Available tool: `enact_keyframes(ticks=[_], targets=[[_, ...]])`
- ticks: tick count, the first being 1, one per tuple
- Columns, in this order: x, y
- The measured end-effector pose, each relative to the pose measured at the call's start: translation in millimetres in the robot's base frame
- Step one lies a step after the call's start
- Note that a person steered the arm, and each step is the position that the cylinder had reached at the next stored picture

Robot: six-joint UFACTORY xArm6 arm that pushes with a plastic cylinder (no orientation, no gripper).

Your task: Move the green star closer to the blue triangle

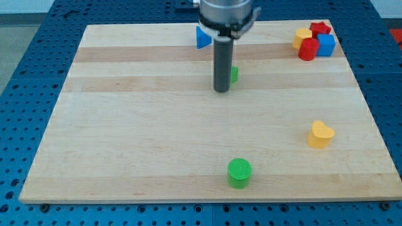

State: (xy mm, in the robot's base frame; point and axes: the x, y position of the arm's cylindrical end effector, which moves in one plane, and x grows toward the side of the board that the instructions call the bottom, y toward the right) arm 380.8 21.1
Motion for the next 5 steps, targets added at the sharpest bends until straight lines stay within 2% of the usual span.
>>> enact_keyframes(ticks=[2,3,4,5], targets=[[-79.1,-10.5],[-74.8,-13.2],[-33.0,-33.3],[3.9,-13.0]])
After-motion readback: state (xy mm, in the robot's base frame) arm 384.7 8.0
